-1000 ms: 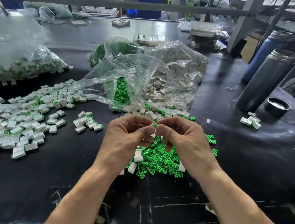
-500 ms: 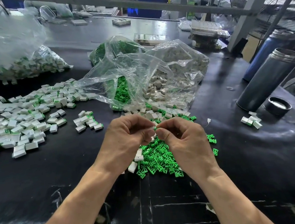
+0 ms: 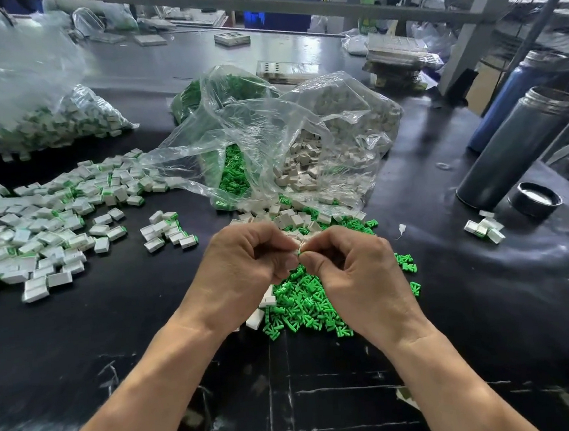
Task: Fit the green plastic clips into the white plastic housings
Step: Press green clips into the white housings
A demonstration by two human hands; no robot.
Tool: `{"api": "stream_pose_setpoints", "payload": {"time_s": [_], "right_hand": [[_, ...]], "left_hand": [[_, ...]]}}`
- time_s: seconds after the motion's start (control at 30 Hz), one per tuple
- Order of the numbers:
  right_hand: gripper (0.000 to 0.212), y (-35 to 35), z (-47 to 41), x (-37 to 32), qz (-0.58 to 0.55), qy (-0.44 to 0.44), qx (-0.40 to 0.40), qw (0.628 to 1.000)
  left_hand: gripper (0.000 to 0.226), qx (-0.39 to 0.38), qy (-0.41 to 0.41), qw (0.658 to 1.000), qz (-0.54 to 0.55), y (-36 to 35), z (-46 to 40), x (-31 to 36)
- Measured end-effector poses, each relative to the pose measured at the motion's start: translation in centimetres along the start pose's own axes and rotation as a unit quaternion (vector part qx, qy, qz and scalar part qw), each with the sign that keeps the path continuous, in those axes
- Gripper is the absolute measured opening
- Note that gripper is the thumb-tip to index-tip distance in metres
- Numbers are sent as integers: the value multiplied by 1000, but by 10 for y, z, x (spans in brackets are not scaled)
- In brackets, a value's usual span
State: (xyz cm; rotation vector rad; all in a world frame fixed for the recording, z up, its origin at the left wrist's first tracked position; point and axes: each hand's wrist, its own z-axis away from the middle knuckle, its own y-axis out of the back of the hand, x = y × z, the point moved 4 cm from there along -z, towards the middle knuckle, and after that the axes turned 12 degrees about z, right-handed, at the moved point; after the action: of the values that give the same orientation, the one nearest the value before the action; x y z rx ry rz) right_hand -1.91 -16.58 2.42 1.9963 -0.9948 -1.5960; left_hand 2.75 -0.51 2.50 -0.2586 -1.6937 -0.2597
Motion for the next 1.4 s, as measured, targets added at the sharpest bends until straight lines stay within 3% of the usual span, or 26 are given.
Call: {"api": "stream_pose_setpoints", "payload": {"time_s": [0.47, 0.73, 0.93, 1.23, 1.4], "right_hand": [[11, -2, 0, 4, 17, -2, -7, 1000], [19, -3, -3, 5, -164, -25, 24, 986], [11, -6, -2, 3, -254, -45, 8, 966], [20, -9, -4, 5, -243, -70, 28, 967], [22, -10, -5, 9, -199, -71, 33, 977]], "left_hand": [[24, -16, 5, 1000, 13, -1, 0, -2], [12, 21, -16, 991, 128, 4, -3, 2], [22, 38, -18, 994, 98, 4, -5, -2], [25, 23, -7, 1000, 5, 2, -2, -5], [21, 9, 26, 998, 50, -2, 0, -6]]}}
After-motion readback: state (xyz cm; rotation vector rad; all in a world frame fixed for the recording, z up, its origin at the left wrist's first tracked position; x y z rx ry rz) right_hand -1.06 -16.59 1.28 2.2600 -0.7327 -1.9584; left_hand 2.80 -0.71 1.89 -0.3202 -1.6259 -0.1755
